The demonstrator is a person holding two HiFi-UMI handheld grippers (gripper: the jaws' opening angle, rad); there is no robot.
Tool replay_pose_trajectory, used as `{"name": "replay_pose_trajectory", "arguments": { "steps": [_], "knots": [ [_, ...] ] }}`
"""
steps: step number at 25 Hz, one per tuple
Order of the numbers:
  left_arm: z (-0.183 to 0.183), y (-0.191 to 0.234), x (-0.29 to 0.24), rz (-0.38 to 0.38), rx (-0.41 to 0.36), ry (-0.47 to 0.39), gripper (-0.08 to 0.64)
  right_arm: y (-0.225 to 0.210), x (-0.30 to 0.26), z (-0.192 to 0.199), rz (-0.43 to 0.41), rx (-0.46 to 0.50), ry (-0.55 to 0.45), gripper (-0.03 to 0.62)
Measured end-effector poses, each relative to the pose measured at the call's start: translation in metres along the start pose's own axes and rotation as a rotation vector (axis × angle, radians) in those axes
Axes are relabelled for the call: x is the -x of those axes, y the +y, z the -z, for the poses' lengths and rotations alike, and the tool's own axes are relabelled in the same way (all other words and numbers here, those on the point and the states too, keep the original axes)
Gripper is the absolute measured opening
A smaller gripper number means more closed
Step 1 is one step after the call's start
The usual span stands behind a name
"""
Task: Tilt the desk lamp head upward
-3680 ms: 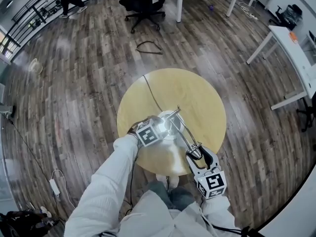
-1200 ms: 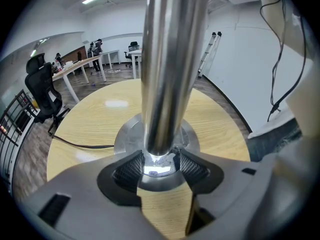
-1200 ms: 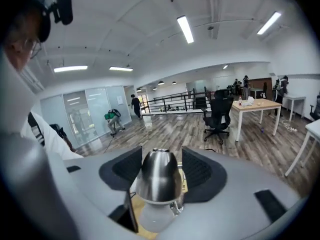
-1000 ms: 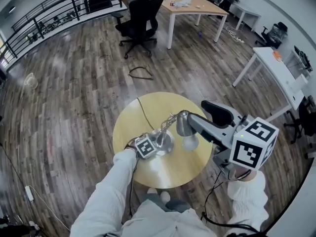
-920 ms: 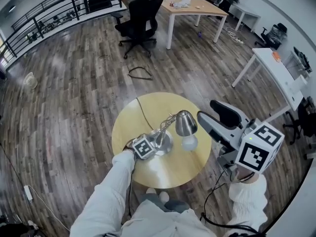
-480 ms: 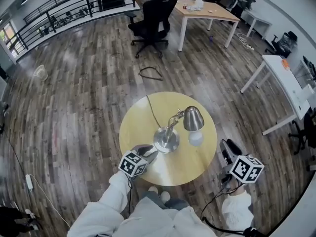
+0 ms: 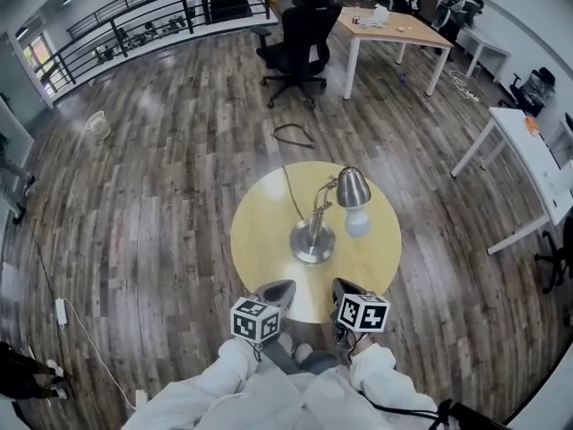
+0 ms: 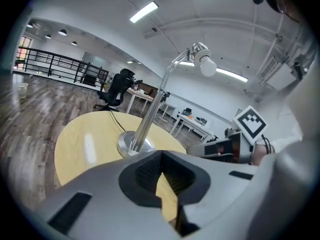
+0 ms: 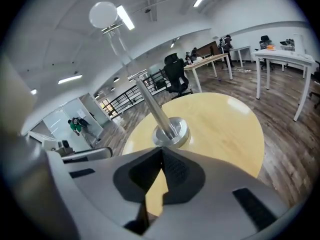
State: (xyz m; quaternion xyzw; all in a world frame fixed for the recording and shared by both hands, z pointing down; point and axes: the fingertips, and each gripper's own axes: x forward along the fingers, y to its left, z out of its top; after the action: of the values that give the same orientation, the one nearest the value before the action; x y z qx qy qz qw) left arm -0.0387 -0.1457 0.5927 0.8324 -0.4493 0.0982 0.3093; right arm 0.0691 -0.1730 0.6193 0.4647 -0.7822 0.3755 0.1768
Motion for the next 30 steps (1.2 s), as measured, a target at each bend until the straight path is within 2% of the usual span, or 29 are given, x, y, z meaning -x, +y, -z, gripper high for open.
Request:
{"name": "replay_pose_trajectory", "arguments": {
  "steps": [4, 10, 14, 19, 25, 30],
  "knots": [
    [0.010, -0.021, 0.019, -0.031, 0.006, -0.013, 0.002, 0.012, 0.019, 0.009, -0.021, 0.037, -0.007, 0.012],
    [0.010, -0.045, 0.054, -0.166, -0.007, -0.078, 0.002, 0.018, 0.060, 0.013, -0.001, 0.132, -0.092, 0.012],
    [0.008, -0.071, 0.072, -0.143, -0.031, -0.128, 0.002, 0.031, 0.079, 0.031, -0.014, 0.130, -0.110, 0.012],
    [0.019, -0.091, 0.089, -0.114, -0.064, -0.139, 0.002, 0.041, 0.100, 0.059, -0.014, 0.129, -0.103, 0.012],
    [0.038, -0.098, 0.124, -0.113, -0.080, -0.124, 0.002, 0.066, 0.122, 0.083, 0.006, 0.120, -0.125, 0.012],
    [0.059, -0.105, 0.149, -0.082, -0.082, -0.093, 0.002, 0.086, 0.138, 0.108, 0.024, 0.105, -0.141, 0.012]
  ]
}}
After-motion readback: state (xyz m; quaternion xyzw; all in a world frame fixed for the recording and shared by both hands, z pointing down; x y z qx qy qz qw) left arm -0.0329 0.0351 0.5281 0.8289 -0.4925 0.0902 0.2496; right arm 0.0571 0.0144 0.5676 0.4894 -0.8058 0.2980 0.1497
